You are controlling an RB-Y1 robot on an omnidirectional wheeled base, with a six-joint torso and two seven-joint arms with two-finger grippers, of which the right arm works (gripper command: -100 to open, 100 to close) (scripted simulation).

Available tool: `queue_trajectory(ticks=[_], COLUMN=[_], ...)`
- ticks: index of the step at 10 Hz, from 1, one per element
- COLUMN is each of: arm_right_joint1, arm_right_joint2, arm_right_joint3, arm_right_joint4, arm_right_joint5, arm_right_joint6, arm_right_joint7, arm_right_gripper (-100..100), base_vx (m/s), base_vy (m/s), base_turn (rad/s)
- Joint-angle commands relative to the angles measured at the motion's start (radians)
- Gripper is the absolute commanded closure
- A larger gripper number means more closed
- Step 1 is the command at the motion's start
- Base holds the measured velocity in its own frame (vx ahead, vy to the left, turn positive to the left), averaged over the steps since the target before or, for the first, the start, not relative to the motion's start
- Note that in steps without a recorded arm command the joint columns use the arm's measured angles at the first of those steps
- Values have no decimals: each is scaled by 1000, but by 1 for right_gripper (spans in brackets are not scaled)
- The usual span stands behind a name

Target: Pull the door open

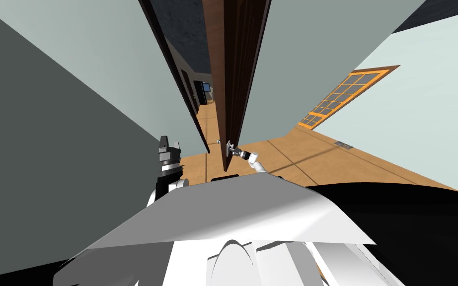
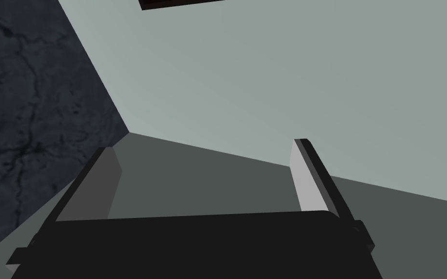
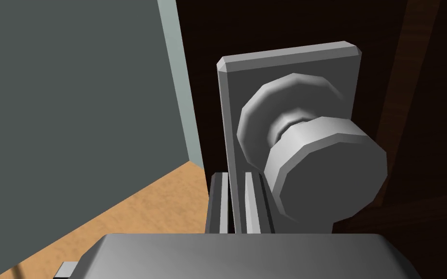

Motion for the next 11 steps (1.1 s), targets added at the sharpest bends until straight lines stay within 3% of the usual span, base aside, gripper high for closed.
queue_trajectory(ticks=[1, 6, 7, 11], arm_right_joint1=[-3, -3, 5, 18], arm_right_joint2=[-3, -3, -12, -38], arm_right_joint3=[-4, -4, 6, 22], arm_right_joint4=[-4, -4, -11, -32], arm_right_joint5=[-2, -2, -13, -43], arm_right_joint6=[-4, -4, 24, 80], arm_right_joint7=[-2, -2, 10, 38], arm_right_gripper=[100, 100, -100, -100], base_vx=[-11, 0, -15, -51], base_vy=[7, 0, -122, -188], base_turn=[-7, 0, 32, 22])
